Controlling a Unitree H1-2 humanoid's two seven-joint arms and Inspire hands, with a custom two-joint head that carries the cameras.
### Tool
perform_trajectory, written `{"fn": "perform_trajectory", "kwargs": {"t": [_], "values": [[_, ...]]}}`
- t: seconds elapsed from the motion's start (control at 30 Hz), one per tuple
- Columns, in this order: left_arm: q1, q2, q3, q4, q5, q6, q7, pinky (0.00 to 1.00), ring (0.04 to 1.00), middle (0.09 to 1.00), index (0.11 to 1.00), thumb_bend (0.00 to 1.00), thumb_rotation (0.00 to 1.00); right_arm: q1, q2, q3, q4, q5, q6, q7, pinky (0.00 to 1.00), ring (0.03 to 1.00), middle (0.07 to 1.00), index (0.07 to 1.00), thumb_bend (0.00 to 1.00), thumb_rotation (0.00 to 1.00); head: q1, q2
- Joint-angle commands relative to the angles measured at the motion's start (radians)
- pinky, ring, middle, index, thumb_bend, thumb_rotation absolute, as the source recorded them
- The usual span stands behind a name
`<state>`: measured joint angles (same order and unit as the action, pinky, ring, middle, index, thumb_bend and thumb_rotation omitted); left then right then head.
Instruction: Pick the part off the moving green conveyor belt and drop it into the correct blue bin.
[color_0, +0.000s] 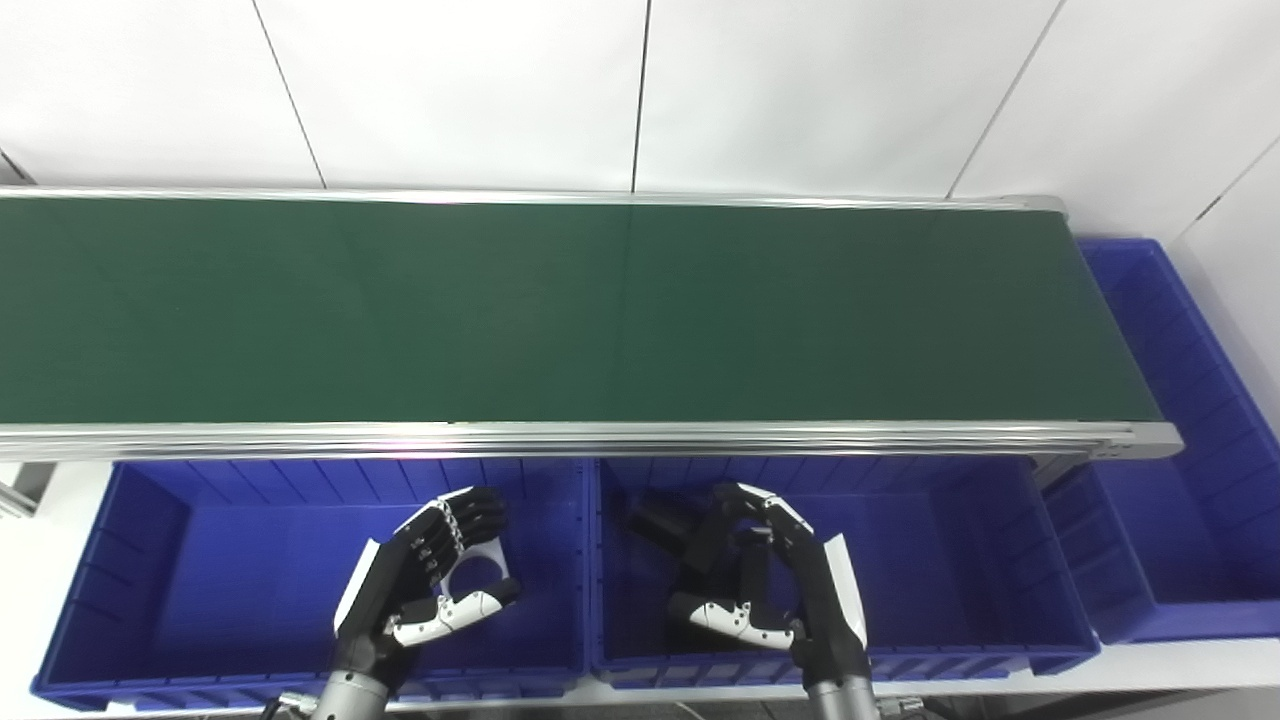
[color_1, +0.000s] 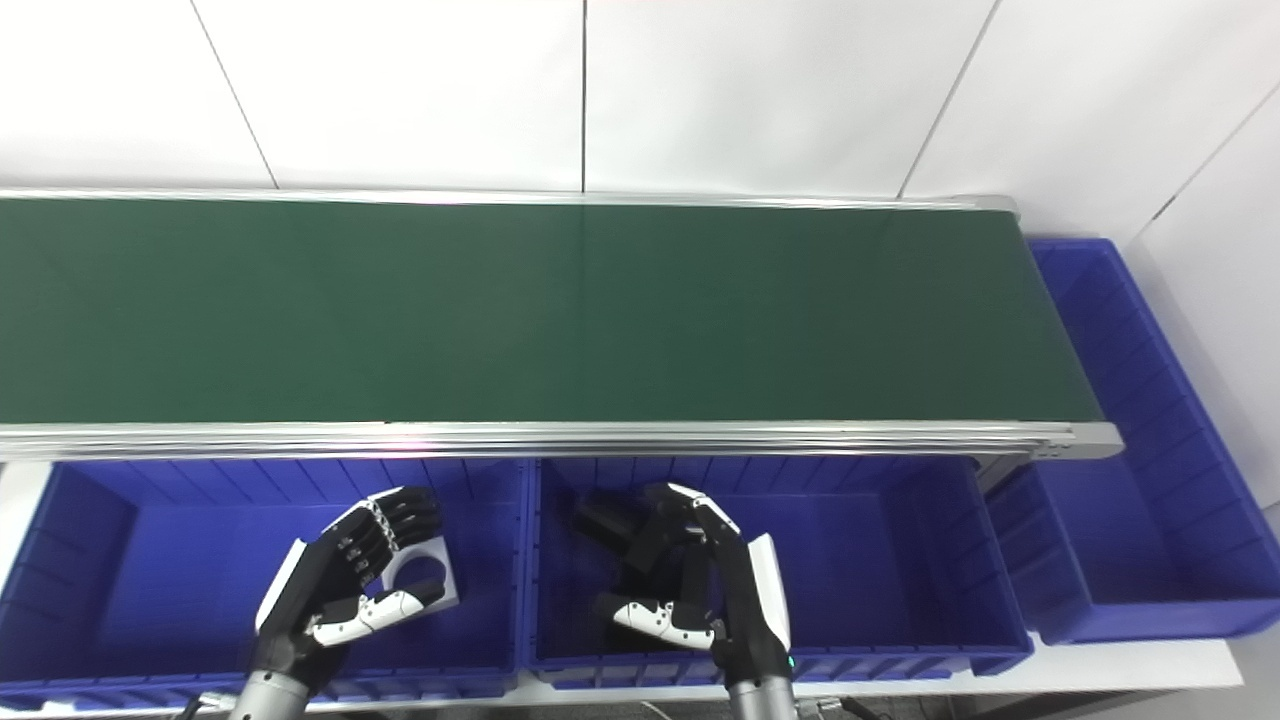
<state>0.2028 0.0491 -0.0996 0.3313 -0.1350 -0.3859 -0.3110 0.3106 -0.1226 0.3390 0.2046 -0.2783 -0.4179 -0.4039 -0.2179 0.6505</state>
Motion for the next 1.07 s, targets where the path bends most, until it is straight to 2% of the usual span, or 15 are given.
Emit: {"fn": "perform_trajectory", "kwargs": {"t": [0.0, 0.13, 0.5, 1.03], "values": [[-0.008, -0.007, 0.001, -0.017, 0.001, -0.047, 0.007, 0.79, 0.734, 0.741, 0.735, 0.64, 0.00, 0.000, -0.005, 0.002, -0.016, -0.002, -0.052, -0.003, 0.63, 0.763, 0.800, 0.735, 0.69, 0.04, 0.000, -0.001], [-0.009, -0.008, 0.002, -0.010, 0.008, -0.060, 0.010, 0.79, 0.735, 0.746, 0.734, 0.65, 0.00, 0.000, -0.003, 0.000, -0.010, -0.003, -0.051, 0.014, 0.63, 0.768, 0.806, 0.744, 0.69, 0.01, 0.012, -0.025], [-0.024, -0.016, 0.003, 0.009, 0.013, -0.069, 0.016, 0.80, 0.743, 0.760, 0.729, 0.67, 0.00, -0.018, -0.003, 0.000, 0.013, -0.001, -0.052, 0.021, 0.62, 0.751, 0.797, 0.745, 0.69, 0.00, 0.017, -0.047], [-0.027, -0.013, 0.001, -0.002, 0.006, -0.055, 0.012, 0.81, 0.750, 0.761, 0.730, 0.67, 0.00, -0.021, 0.008, -0.002, 0.018, 0.004, -0.052, 0.029, 0.62, 0.740, 0.791, 0.772, 0.69, 0.01, 0.017, -0.030]]}}
